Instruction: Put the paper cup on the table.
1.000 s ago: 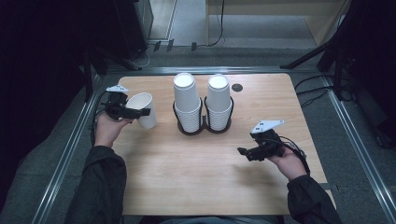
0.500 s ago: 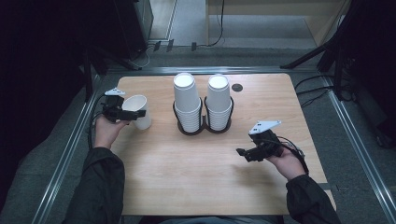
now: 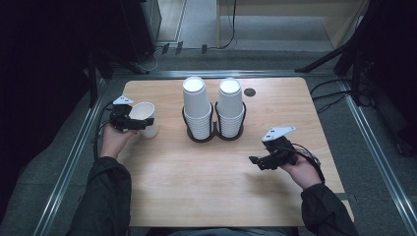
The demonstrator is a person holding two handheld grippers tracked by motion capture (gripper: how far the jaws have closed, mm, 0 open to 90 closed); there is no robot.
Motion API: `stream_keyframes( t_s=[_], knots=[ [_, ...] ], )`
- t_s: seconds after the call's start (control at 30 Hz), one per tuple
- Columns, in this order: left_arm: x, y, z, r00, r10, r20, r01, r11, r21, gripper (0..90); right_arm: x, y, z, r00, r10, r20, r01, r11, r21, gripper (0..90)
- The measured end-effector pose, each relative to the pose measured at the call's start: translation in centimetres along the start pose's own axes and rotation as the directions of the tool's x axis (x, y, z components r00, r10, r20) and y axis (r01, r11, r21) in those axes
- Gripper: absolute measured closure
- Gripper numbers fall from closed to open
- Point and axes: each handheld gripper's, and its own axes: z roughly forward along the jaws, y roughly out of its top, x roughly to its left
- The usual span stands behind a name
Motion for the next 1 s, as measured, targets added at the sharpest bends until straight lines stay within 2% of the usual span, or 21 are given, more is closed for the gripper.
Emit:
stream_keyframes(
  t_s=[0.2, 0.33, 0.57, 0.73, 1.0],
  knots=[
    [0.0, -0.1, 0.0, 1.0, -0.004, -0.001, 0.004, 1.0, 0.008, 11.6, 0.0, 0.0, 0.0, 1.0, -0.003, 0.003, 0.003, 1.0, 0.001, 20.3],
    [0.0, 0.0, 0.1, 0.9998, -0.018, 0.012, 0.018, 0.9993, 0.033, 8.0, 0.0, 0.0, -0.1, 1.0, -0.007, 0.005, 0.007, 1.0, -0.001, 20.3],
    [-0.1, 0.3, -0.1, 0.9996, -0.021, 0.016, 0.021, 0.9992, 0.034, 2.2, 0.1, 0.0, 0.0, 0.9998, -0.02, 0.007, 0.02, 0.9997, 0.011, 20.3],
    [-0.1, 0.4, -0.3, 0.9988, -0.041, 0.027, 0.04, 0.9981, 0.047, 2.0, 0.1, -0.1, 0.0, 0.9997, -0.021, 0.01, 0.02, 0.9997, 0.014, 20.4],
    [-0.2, 0.8, -1.2, 0.9989, -0.041, 0.023, 0.04, 0.9978, 0.054, 1.3, 0.0, -0.1, 0.1, 0.9996, -0.025, 0.011, 0.025, 0.9995, 0.017, 20.3]
  ],
)
